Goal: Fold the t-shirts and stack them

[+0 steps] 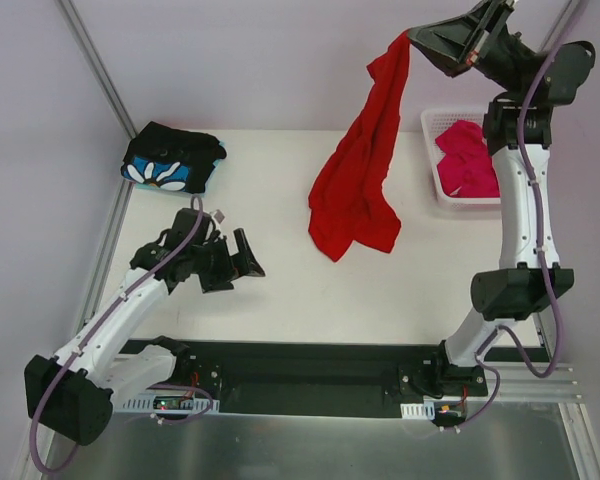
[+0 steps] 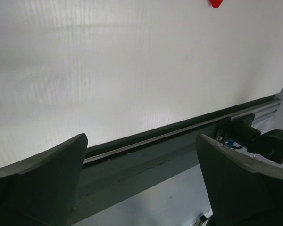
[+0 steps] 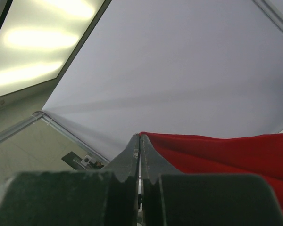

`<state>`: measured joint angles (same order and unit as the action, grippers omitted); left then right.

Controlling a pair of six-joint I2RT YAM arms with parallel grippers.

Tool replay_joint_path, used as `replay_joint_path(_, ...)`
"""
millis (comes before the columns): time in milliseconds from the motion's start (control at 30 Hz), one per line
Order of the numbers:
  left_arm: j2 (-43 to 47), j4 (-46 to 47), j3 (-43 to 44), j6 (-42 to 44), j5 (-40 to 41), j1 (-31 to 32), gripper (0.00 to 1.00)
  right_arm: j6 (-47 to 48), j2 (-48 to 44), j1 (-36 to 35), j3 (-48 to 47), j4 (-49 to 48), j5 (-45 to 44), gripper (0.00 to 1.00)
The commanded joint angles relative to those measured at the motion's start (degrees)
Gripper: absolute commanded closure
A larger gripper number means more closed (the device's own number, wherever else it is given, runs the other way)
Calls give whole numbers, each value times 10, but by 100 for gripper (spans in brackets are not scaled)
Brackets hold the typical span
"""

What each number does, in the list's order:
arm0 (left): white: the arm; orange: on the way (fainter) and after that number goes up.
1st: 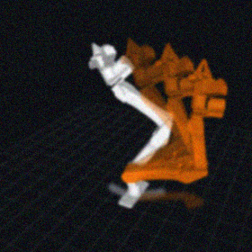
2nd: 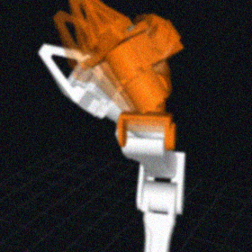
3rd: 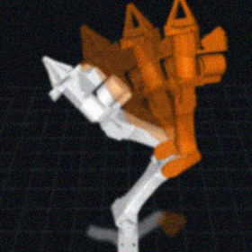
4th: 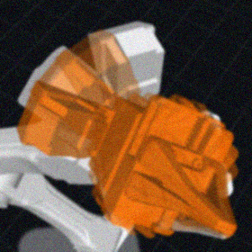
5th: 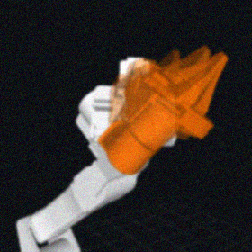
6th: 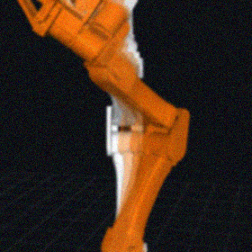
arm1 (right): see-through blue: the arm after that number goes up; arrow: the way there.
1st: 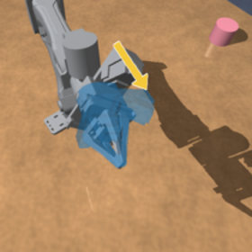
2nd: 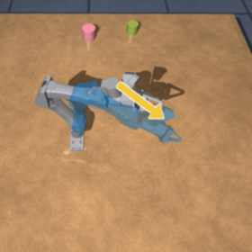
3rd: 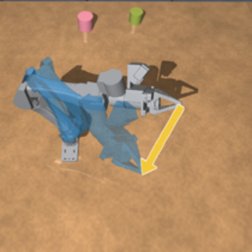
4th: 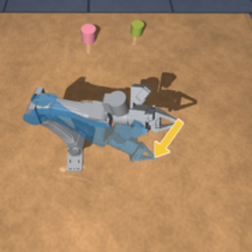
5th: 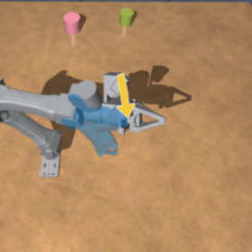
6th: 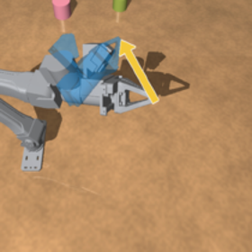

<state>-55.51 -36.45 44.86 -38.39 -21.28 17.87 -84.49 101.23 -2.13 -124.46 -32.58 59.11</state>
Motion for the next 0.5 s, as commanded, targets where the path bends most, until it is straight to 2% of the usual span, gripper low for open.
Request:
replay_joint_path(0, -40, 48, 54, -60, 82, 64, 1, 25, -79, -2, 66, -65, 28, 99)
replay_joint_path(233, -137, 135, 131, -113, 120, 127, 4, 53, -118, -3, 132, -65, 39, 99)
replay_joint_path(467, -255, 212, 211, -151, 172, 217, 6, 93, -144, -4, 174, -48, 35, 99)
